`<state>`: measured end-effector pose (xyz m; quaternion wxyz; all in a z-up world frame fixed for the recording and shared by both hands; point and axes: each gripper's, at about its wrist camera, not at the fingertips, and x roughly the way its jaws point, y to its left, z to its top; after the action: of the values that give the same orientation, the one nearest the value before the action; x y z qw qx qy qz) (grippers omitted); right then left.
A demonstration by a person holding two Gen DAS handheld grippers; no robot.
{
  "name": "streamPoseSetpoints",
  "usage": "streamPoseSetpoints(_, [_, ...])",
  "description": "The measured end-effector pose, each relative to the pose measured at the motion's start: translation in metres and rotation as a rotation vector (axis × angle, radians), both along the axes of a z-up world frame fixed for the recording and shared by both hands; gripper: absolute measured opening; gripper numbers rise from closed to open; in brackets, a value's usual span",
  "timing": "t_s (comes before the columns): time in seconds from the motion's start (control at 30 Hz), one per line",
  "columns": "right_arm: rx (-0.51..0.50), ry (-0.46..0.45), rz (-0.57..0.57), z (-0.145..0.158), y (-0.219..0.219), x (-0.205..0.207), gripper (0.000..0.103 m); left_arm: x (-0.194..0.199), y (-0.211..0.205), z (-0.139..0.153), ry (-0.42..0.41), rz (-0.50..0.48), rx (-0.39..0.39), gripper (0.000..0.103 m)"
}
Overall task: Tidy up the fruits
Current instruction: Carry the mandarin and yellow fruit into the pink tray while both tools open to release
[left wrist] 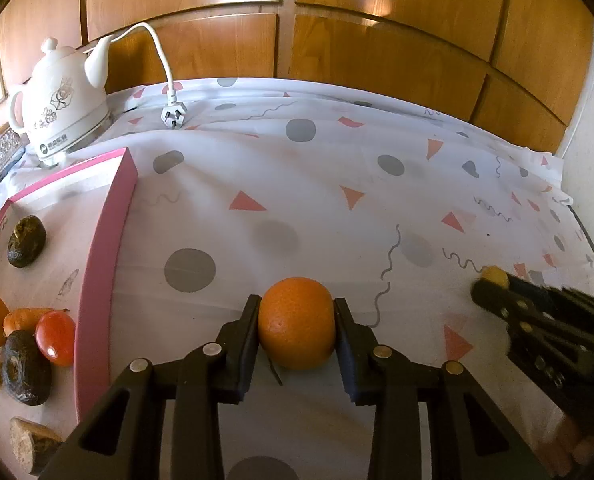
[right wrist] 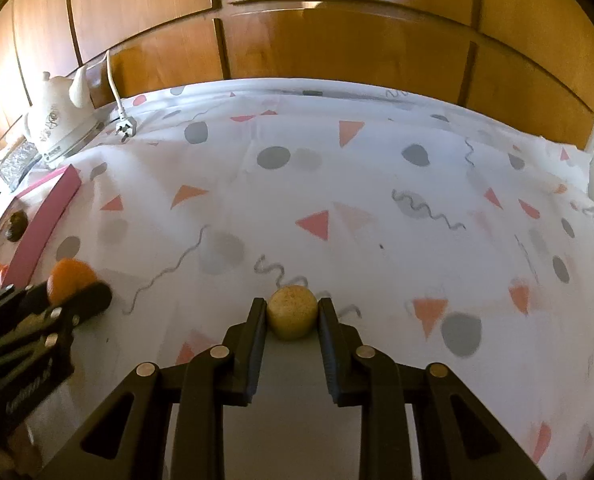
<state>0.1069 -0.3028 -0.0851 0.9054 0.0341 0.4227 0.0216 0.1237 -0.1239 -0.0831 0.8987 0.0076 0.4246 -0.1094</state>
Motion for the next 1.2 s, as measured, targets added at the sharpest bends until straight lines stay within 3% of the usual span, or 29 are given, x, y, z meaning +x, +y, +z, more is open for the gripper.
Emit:
streamPoseSetpoints(0.23, [0.030, -0.023, -0.015, -0.004, -0.010, -0.026, 0.026, -0.002, -0.002, -0.001, -0.010, -0.001, 0.011, 0.036])
streamPoseSetpoints(0.7, [0.049, -0.039, -0.021, -0.007, -0.013, -0.027, 0.026, -0.004, -0.001, 0.000, -0.017, -0.005, 0.019, 0.034])
streamPoseSetpoints(1.2, [-0.030, -0.035, -0.026, -0.006, -0.002, -0.026, 0.026, -0.026, 0.007, 0.027, -0.016, -0.016, -0.019, 0.034])
